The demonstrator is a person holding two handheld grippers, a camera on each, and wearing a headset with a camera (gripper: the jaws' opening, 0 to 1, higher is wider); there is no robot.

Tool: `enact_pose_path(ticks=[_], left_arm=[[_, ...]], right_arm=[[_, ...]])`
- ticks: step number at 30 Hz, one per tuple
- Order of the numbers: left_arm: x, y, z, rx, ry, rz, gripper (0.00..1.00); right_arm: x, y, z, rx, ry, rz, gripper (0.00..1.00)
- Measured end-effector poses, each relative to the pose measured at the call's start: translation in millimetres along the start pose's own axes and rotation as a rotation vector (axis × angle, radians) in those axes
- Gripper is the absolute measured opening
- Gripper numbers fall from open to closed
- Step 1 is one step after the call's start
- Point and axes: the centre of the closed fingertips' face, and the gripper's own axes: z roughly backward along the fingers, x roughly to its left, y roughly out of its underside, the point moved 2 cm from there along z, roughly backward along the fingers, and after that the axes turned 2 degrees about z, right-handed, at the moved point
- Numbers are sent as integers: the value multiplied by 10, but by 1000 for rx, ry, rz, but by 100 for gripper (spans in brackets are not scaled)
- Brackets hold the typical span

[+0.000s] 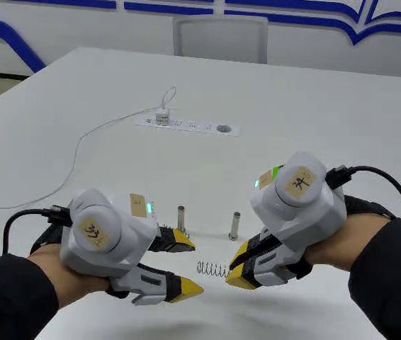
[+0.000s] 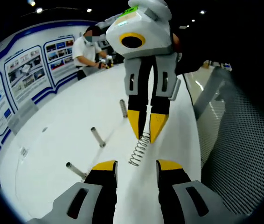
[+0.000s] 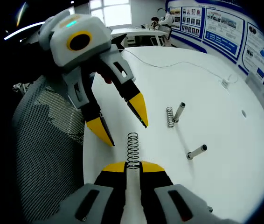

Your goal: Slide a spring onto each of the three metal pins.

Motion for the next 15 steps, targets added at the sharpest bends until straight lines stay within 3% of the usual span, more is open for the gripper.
enact_pose_path(ticks=[7,15], left_arm=[[-100,78,-49,30,36,-33,23],[-92,71,-42,23,32,-46,14]], right_arm=[[104,-42,-16,11,-34,2,12],[153,-136,-2,-3,-44,9,12]])
